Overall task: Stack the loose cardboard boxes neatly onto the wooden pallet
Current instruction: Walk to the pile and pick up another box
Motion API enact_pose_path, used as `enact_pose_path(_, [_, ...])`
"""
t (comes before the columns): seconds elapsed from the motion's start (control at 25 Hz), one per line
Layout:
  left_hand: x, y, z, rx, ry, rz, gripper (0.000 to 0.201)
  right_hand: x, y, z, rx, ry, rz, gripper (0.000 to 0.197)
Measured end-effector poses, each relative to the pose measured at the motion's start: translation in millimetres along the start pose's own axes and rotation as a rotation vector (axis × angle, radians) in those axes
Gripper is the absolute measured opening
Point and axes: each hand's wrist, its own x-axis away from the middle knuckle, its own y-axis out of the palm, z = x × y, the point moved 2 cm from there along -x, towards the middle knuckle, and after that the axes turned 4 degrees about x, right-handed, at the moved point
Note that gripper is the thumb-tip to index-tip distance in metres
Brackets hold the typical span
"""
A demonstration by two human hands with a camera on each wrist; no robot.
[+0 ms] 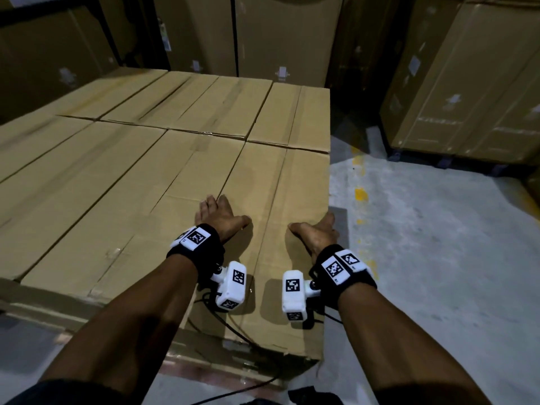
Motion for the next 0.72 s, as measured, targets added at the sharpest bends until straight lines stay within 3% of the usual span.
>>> enact_pose_path(0.32, [6.3,-4.7,2.7,-0.027,-0.037,-0.034,0.093,0.6,2.3,-2.1,0.075,-0.01,-0.02,0.113])
enact_pose_path(0.56, [34.2,-10.2,-13.8,-0.008,-0.053,-0.02,0.067,1.5,-7.0,-3.6,0.061,-0.004,-0.065,0.105])
enact_pose_path(0.64, [41.8,-14.2,-24.7,0.042,-0.053,-0.064,0.065,7.5,-6.9,-0.2,0.092,-0.051,-0.064,0.107])
enact_pose_path(0.72, [48.4,-19.3,-37.8,0.235,-0.059,-0.137,0.064,18.6,-4.6,5.1,0.108,-0.085,-0.098,0.115])
